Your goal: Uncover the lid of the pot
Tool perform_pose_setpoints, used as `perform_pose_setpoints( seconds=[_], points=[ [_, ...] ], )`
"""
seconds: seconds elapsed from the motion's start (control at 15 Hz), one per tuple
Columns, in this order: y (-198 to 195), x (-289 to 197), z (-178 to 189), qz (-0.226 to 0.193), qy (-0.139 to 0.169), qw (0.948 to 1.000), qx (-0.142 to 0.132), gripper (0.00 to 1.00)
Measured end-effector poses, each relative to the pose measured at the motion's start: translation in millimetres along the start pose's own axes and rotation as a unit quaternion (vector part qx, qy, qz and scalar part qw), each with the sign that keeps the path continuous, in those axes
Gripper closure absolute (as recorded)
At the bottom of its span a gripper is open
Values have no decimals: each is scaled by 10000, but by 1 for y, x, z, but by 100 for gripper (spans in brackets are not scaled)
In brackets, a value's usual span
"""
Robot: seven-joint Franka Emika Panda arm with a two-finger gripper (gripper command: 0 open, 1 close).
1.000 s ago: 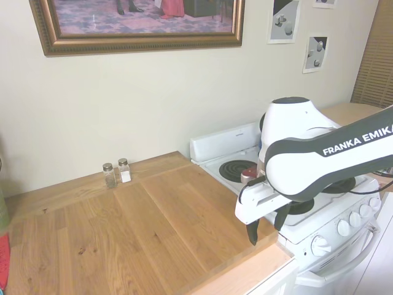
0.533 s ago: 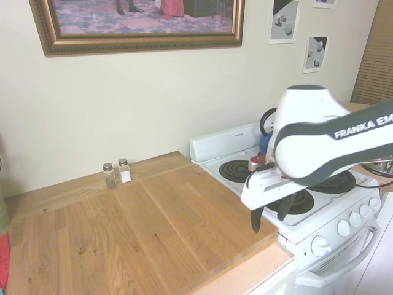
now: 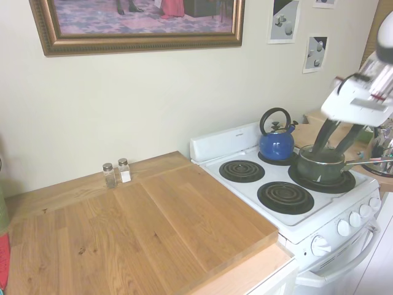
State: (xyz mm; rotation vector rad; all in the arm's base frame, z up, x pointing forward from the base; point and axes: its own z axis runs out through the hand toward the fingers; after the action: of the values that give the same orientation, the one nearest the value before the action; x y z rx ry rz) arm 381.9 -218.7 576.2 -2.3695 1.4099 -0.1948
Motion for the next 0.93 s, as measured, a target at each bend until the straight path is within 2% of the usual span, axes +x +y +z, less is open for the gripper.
perform_pose_setpoints(
  seconds=[0.13,0.27,0.47,0.67,0.8,0.93],
  points=[
    [-14,40,7,402,-302,9986,169,0],
    [-12,92,15,991,-410,9937,322,0],
    [8,171,25,1975,-205,9796,320,0],
    [5,224,42,2894,81,9572,70,0],
    [-4,251,58,3429,313,9387,-167,0],
    [-6,273,71,3905,543,9177,-494,0]
  ],
)
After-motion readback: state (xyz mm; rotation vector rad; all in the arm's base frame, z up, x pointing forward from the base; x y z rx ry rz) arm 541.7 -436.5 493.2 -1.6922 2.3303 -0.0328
